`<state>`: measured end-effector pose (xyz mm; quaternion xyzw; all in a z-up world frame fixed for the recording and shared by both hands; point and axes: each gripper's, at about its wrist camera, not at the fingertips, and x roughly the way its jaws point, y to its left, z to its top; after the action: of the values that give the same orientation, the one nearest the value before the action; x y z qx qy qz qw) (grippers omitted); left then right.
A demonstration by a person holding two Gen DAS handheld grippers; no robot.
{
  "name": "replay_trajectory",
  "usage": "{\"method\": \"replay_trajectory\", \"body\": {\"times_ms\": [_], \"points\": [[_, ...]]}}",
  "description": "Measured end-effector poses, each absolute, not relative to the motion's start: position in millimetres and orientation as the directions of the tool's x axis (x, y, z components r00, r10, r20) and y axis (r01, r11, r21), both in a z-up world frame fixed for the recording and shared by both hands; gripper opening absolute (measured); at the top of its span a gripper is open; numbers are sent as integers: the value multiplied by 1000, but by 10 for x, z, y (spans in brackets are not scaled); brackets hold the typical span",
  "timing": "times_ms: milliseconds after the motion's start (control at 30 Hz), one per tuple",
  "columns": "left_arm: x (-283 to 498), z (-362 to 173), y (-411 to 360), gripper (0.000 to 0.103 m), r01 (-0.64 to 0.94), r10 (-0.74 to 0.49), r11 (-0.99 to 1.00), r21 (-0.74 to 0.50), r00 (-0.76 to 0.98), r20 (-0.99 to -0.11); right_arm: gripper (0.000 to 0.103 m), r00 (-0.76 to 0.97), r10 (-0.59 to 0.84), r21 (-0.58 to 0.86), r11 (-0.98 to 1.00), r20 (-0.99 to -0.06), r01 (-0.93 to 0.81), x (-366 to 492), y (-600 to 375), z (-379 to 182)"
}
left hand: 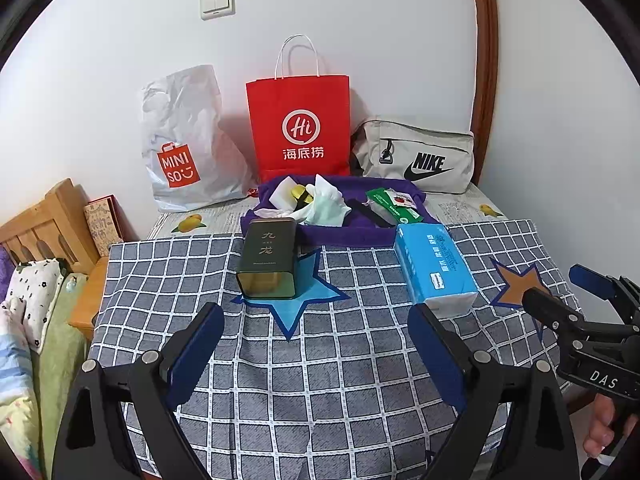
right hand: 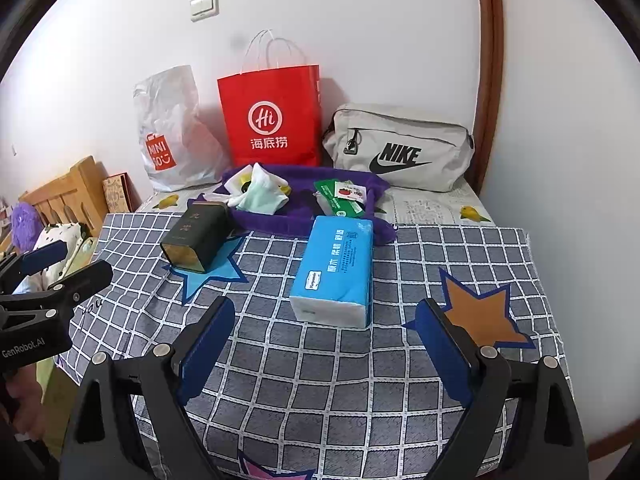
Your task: Organize soft objects
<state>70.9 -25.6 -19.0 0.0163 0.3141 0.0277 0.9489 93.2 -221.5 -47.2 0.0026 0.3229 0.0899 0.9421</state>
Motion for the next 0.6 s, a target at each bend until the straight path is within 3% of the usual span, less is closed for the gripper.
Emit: {"method": "replay_trajectory", "body": {"times_ms": [600], "points": [[689,-189,-267,93,-42,65,998,53,800,-597,91,775,176,87,984,-607,-155,886,-2273,-472]]}}
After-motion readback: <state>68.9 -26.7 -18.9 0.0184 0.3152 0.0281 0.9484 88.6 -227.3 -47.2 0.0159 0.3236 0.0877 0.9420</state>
